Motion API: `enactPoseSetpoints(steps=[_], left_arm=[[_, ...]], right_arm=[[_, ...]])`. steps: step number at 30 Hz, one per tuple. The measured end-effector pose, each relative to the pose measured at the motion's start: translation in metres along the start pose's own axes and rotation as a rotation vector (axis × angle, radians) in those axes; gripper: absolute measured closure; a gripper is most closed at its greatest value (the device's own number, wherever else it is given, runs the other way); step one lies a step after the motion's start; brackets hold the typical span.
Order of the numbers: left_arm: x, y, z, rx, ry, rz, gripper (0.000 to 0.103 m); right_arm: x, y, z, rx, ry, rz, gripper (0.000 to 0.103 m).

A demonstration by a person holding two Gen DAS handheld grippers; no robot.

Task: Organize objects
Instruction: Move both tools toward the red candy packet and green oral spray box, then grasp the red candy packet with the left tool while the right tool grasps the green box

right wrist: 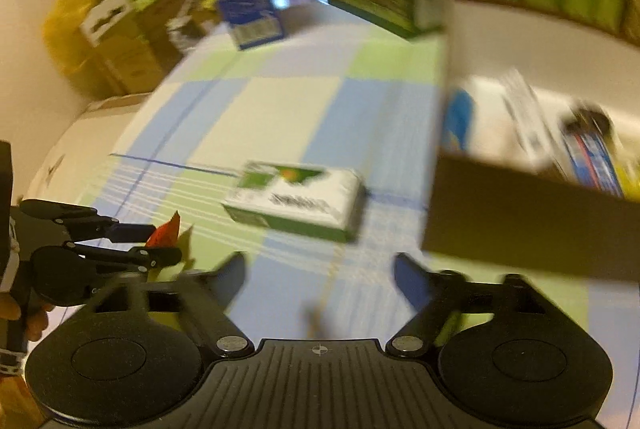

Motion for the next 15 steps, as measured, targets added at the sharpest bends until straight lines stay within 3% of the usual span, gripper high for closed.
enactPoseSetpoints(steps=[1,7,10,15], left_arm=[[0.005,0.001,0.0,0.003,0.025,0.008,0.072],[0.023,0.003,-0.004,0.011,0.104,0.07,0.072],[0.031,0.003,-0.006,0.019,0.141,0.093,0.073],[0.045,-0.001,-0.012,0.053,0.201,0.127,0.075]], right_arm=[[0.005,-0.006,0.003,-0.003,0.021,0.007,0.055],[0.018,-0.045,0.032,-0.022,0.096,-0.009,0.081],[0.016,-0.068,0.043,-0.017,0.105,-0.033,0.088],[0.0,-0.099,0.053,0.021,0.09,-0.075,0.09]])
Point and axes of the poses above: each gripper's, at about its wrist camera, not at the fingertips, and y roughly against the way its jaws point, x to its left, z to its top, the point moved 6 cm from there along -y, roughly the way its jaws point, and after that the axes turned 3 degrees about -x, right-handed, at the moved point
